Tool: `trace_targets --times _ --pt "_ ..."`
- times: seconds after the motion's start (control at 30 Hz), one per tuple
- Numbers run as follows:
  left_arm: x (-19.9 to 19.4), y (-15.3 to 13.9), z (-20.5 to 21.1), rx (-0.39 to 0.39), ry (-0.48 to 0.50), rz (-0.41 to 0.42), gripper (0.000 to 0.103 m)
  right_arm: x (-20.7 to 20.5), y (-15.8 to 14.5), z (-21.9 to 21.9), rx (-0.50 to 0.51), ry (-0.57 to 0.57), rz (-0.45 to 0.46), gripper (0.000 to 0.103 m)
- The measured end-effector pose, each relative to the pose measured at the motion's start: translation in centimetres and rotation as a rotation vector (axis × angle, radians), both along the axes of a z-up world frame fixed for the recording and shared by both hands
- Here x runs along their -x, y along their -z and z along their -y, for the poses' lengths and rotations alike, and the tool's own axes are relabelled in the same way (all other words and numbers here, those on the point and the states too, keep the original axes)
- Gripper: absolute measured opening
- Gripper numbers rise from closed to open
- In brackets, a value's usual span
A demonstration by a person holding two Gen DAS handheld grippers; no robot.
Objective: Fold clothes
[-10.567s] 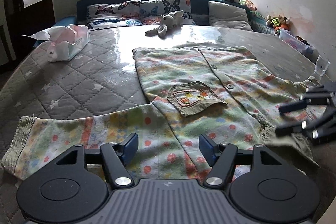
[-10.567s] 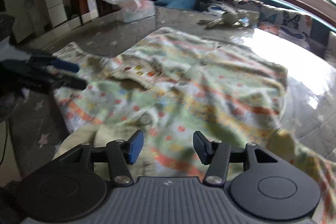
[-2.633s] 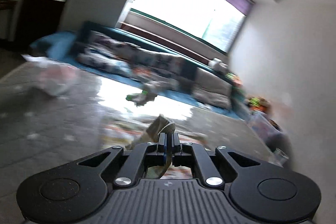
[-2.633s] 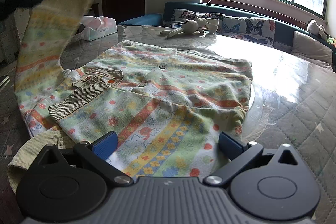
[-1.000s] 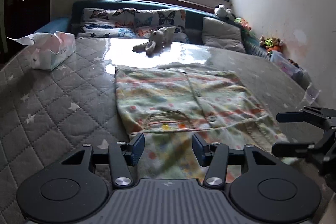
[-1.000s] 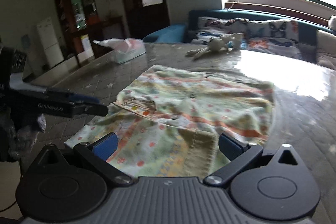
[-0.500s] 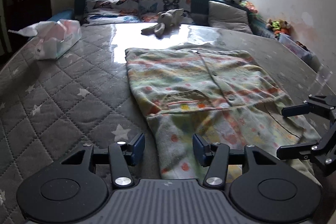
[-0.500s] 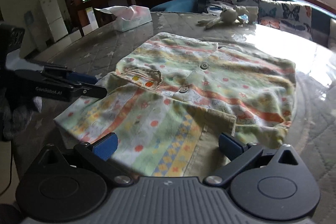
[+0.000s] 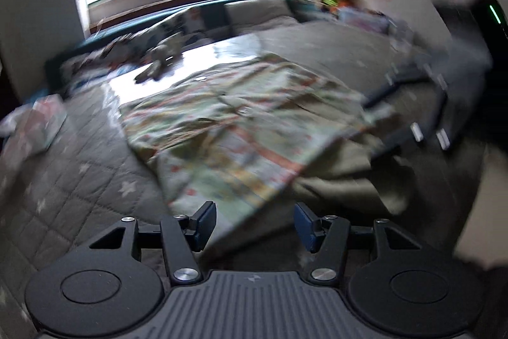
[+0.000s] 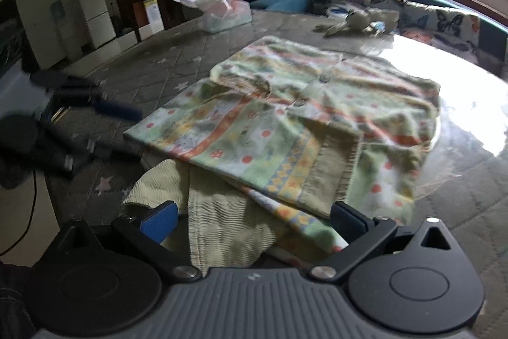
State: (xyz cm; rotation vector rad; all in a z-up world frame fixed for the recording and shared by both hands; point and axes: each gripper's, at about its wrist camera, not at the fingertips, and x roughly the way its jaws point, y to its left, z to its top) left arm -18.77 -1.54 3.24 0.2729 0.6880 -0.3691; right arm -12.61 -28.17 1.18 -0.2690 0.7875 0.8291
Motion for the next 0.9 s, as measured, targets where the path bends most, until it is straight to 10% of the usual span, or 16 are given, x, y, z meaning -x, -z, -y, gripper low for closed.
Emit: trace_targets --times 0.4,0.67,0.9 --pt "1.4 1.6 5.2 -0.114 0.215 0.15 0.057 1.8 -0.5 2.3 0.187 0.048 0.181 0.103" --pt "-0.4 0.4 4.9 0.006 0.193 0.151 0.013 3.4 0.7 2.4 0.25 -0.019 0.214 0.099" --pt "-3.9 -2.8 2.4 0.179 0.091 0.125 0.008 3.4 0.7 0.1 0.214 -0.07 0.286 0.087"
